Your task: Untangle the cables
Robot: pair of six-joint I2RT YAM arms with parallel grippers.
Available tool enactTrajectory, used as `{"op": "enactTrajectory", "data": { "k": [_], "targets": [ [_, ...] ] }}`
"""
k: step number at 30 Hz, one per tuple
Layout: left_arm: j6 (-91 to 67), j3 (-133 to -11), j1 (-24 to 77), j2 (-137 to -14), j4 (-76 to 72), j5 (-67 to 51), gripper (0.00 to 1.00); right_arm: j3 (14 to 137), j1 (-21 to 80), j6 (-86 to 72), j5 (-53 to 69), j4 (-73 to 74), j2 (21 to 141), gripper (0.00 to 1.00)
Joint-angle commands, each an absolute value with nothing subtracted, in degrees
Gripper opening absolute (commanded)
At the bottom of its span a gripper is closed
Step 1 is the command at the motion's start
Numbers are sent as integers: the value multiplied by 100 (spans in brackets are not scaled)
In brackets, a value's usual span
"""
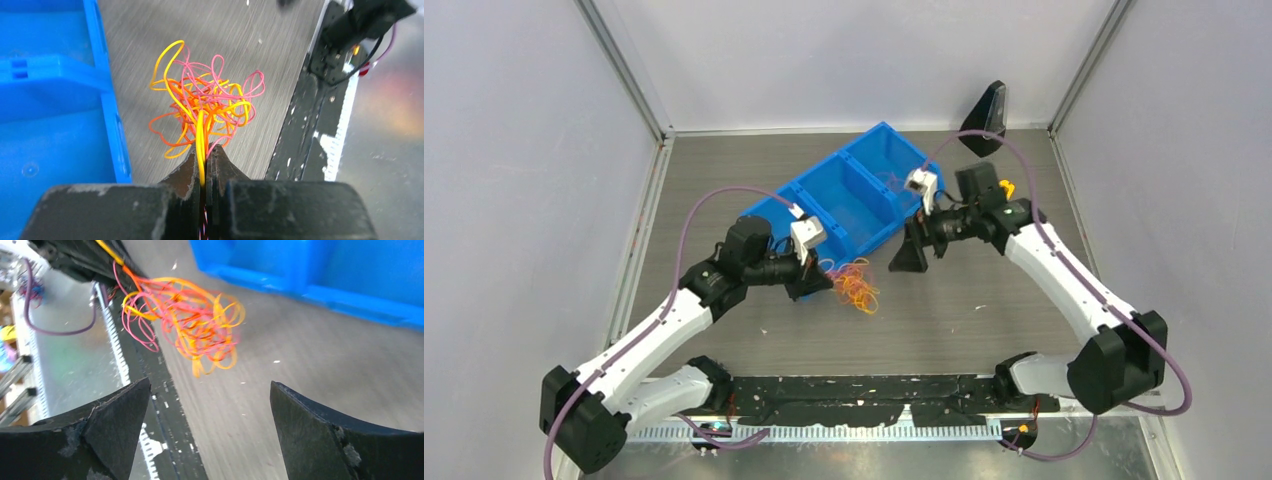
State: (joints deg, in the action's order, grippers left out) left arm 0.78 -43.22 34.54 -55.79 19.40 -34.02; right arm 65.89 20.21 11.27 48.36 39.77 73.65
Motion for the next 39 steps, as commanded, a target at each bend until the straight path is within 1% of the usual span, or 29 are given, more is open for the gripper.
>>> {"op": "enactTrajectory", "data": {
  "k": [1,5,8,10,11,12,13,14,15,16,17,23,26,27,30,34,38,39],
  "targets": [
    [-944,-4733,3473,-5826,914,-3713,0,6210,2638,476,5319,2901,7409,95],
    [-1588,-4692,3475,-6001,301,-3868,0,5867,3148,361,4973,2213,7495,95],
    [-1891,-4667,3475,-6111,86,-3920,0,5658,3382,55,4832,1343,7680,95],
    [-2000,-4635,3467,-6100,37,-3948,0,5569,3480,-139,4616,957,7812,99],
    [-2030,-4634,3461,-6072,35,-3976,0,5523,3494,-144,4384,878,7894,93],
    [-2038,-4623,3455,-6025,35,-3981,0,5508,3504,-95,4293,815,7924,76],
    [-2020,-4635,3433,-5977,76,-3978,0,5497,3501,-61,4066,834,7944,65],
    [-1952,-4642,3384,-5925,189,-3981,0,5491,3483,99,3940,934,7932,40],
    [-1846,-4653,3328,-5851,353,-3981,0,5475,3464,155,3745,994,7874,28],
    [-1675,-4670,3266,-5773,643,-3955,0,5475,3371,245,3679,1202,7791,11],
    [-1482,-4671,3184,-5692,904,-3932,0,5482,3298,285,3627,1331,7741,7],
    [522,-4517,3026,-5110,2721,-3894,2,5348,2228,708,3544,2230,7032,5],
    [1253,-4338,3023,-4958,3382,-3683,2,5347,2021,940,3463,2577,6730,5],
    [1510,-4286,3023,-4912,3566,-3613,1,5341,1938,1054,3428,2714,6674,5],
    [2173,-4147,3025,-4823,3935,-3239,0,5352,1685,1305,3142,2948,6460,5],
    [2976,-4003,3017,-4613,4387,-2790,0,5583,834,1764,3017,3368,6355,5],
    [3759,-3803,3023,-4430,4863,-2600,0,5984,-319,2247,3144,3765,6331,5],
    [3895,-3743,3023,-4408,4938,-2508,0,6042,-454,2364,3210,3872,6360,5]
  ]
}}
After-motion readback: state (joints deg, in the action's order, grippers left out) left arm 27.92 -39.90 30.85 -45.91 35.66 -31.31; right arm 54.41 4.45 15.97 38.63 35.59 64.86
